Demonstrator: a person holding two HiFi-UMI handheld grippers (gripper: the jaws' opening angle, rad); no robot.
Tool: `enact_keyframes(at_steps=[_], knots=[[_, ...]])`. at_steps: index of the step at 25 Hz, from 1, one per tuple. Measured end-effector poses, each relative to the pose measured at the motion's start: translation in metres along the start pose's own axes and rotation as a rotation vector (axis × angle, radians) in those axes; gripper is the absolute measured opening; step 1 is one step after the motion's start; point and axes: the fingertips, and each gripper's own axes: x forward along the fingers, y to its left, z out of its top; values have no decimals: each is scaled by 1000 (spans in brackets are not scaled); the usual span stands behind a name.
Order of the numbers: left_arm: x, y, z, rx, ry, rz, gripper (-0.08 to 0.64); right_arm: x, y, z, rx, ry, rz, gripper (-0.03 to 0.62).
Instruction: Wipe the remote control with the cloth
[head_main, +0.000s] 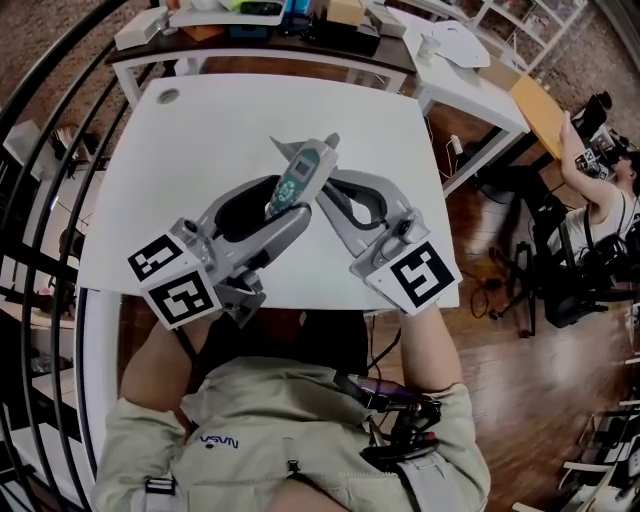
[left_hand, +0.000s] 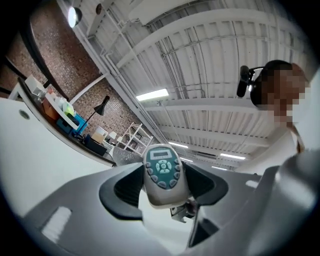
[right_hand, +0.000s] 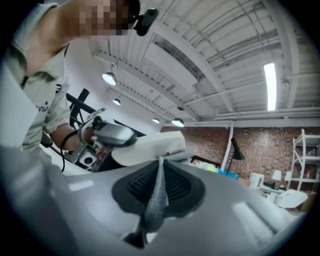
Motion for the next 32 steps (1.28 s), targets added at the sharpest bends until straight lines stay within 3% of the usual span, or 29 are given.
enact_keyframes(at_steps=[3,6,10,13,16,18,23,28,32], knots=[[-1,5,5,-39,-18,11,273,4,27,-7,-41,27,86,18],[-2,13,7,-43,-30,42,273,3,57,-28,-91,150,186,18],[-5,22,9,-45,-39,75,275,8,82,-33,-137,169,250,18],[-7,24,9,-19,-35,94,273,5,51,-27,-137,142,123,18],[-7,22,8,14,-29,105,273,-10,-3,-12,48,36,-113,18],[-6,22,7,25,-25,103,273,-17,-18,-4,52,7,-156,18],[-2,19,7,40,-15,97,273,-8,9,7,-36,-21,-53,18],[-4,21,9,76,-16,116,274,-3,60,-27,-104,155,151,18],[-5,26,5,118,-2,146,273,5,76,-32,-123,155,207,18]])
